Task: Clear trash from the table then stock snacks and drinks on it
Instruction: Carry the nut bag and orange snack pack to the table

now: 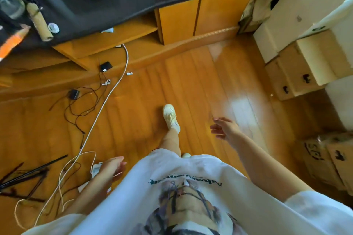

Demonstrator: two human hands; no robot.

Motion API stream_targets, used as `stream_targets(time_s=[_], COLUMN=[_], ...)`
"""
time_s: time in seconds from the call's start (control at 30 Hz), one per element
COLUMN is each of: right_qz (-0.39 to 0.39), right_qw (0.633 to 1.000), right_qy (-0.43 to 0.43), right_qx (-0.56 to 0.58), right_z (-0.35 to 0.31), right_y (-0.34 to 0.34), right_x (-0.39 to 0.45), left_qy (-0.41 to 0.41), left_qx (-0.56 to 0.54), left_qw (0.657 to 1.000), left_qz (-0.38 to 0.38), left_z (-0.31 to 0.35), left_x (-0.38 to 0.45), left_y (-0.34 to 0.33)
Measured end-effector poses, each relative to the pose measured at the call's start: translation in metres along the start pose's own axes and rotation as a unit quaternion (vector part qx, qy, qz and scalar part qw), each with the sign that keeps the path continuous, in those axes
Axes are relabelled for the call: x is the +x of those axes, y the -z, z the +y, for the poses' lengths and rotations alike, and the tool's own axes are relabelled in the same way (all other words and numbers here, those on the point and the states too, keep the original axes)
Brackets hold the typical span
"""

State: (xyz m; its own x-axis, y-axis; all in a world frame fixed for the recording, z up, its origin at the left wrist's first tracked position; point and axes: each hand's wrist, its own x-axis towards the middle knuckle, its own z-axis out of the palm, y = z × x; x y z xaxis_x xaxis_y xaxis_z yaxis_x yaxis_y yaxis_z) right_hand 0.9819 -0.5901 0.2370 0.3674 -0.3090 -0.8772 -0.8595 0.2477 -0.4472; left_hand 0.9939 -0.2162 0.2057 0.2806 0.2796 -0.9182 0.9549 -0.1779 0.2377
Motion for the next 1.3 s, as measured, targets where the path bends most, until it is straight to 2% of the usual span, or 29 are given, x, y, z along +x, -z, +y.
stream_targets(time_s=[0.2,0.33,0.5,0.63,0.77,1.07,1.17,1.3], right_qz=[0.022,0.055,0.08,0.102,0.108,0.064,0.043,0.021], right_qw=[0.999,0.994,0.986,0.982,0.982,0.99,0.997,0.996], right_qy=[-0.044,-0.064,-0.085,-0.101,-0.124,-0.095,-0.026,0.085], right_qx=[0.016,0.075,0.119,0.121,0.097,0.082,0.056,0.01], right_z=[-0.066,-0.102,-0.144,-0.18,-0.228,-0.403,-0.472,-0.561], right_y=[-0.002,-0.003,-0.006,-0.006,-0.003,-0.005,-0.013,-0.02], right_x=[0.034,0.05,0.071,0.094,0.124,0.209,0.234,0.267], left_qy=[-0.004,-0.071,-0.128,-0.17,-0.151,-0.054,-0.043,-0.093], left_qx=[-0.021,0.052,0.092,0.125,0.124,0.049,0.031,-0.038], left_qw=[0.999,0.995,0.985,0.972,0.976,0.997,0.998,0.994], left_qz=[-0.03,-0.052,-0.076,-0.104,-0.095,-0.02,0.014,0.038], left_z=[0.119,0.215,0.323,0.38,0.416,0.507,0.543,0.601], left_x=[0.013,0.014,0.006,0.008,0.019,0.041,0.043,0.039], left_y=[-0.031,-0.056,-0.092,-0.111,-0.124,-0.126,-0.137,-0.175])
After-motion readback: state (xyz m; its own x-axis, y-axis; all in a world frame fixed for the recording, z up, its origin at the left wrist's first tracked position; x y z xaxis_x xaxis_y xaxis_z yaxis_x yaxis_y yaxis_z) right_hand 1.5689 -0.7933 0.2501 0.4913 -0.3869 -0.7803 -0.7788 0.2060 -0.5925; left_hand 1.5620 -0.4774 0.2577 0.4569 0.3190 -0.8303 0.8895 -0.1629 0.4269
